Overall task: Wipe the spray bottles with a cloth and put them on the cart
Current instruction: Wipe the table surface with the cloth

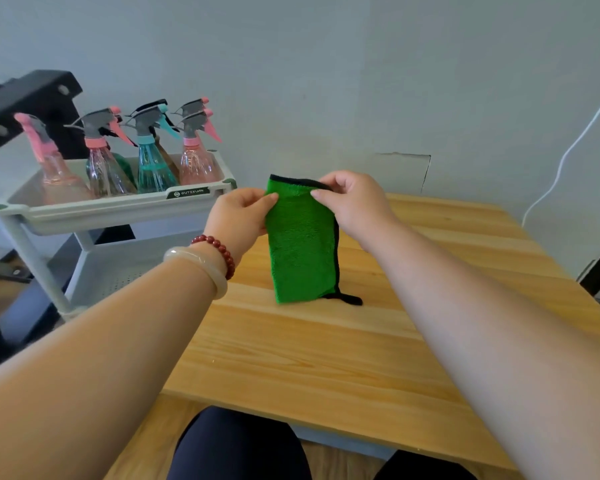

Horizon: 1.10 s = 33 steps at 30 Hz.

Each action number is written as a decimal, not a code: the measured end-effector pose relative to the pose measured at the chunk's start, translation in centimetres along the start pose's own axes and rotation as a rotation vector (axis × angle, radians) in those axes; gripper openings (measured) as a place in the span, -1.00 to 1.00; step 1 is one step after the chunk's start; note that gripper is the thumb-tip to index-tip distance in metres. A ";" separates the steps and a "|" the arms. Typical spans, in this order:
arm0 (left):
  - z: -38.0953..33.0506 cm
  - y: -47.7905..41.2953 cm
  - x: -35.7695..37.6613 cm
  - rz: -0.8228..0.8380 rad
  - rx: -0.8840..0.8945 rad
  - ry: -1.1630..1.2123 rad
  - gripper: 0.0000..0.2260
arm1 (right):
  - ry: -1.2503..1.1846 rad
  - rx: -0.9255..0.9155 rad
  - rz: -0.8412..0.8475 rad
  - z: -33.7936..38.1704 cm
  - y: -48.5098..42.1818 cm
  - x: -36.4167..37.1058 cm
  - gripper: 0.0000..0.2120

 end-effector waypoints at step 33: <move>7.2 7.2 -0.7 0.402 -0.096 -0.724 -0.80 | 0.301 0.011 0.548 -8.4 9.4 4.1 -0.77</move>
Point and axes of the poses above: each hand's wrist, its own y-axis away from the middle knuckle, its own x-axis out of the palm, z = x × y, the point moved 4 cm from there along -y, towards the middle knuckle, and after that the axes turned 10 degrees about z, right-handed, at the moved point
